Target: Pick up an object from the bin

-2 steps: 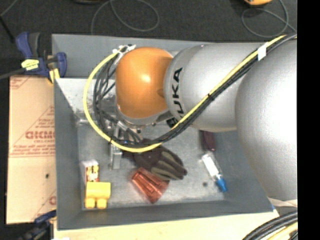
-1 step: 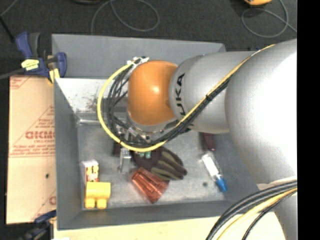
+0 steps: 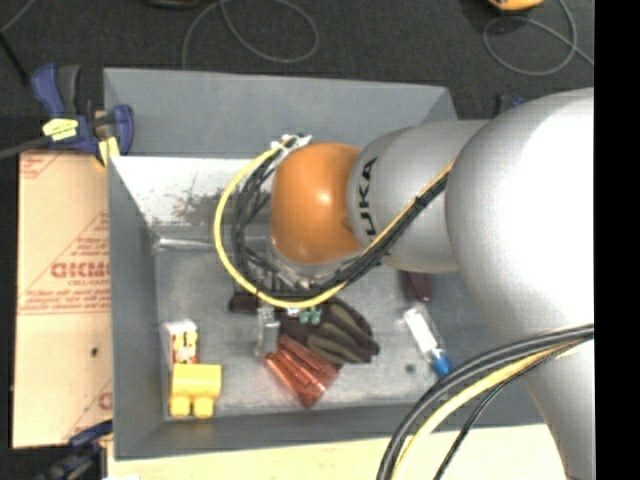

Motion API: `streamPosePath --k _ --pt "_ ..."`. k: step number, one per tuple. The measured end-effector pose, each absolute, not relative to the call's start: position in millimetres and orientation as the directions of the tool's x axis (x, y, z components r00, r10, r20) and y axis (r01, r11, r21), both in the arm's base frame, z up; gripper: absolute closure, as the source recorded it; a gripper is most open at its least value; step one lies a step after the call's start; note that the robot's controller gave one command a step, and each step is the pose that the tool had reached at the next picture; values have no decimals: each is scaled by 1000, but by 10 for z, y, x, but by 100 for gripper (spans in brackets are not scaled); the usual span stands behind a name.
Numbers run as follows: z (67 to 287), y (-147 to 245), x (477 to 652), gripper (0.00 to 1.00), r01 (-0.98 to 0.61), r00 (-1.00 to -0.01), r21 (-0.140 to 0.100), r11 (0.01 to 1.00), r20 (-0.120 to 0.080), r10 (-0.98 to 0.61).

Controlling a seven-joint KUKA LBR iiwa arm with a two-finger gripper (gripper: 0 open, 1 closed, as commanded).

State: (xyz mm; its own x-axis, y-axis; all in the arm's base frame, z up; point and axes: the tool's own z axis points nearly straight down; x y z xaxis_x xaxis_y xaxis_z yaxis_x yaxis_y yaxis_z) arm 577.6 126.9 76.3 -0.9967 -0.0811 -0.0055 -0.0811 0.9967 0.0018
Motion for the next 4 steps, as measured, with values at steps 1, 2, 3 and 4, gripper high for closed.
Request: streamPosePath --k 1,2,3,4 --pt "711 944 5844 0 200 -980 6 980 -5 200" --pt "740 1057 5819 0 148 -989 3 989 -8 148" --pt "732 944 5863 100 199 -980 10 980 -9 199" --pt "732 946 5863 100 198 -980 9 980 -9 198"
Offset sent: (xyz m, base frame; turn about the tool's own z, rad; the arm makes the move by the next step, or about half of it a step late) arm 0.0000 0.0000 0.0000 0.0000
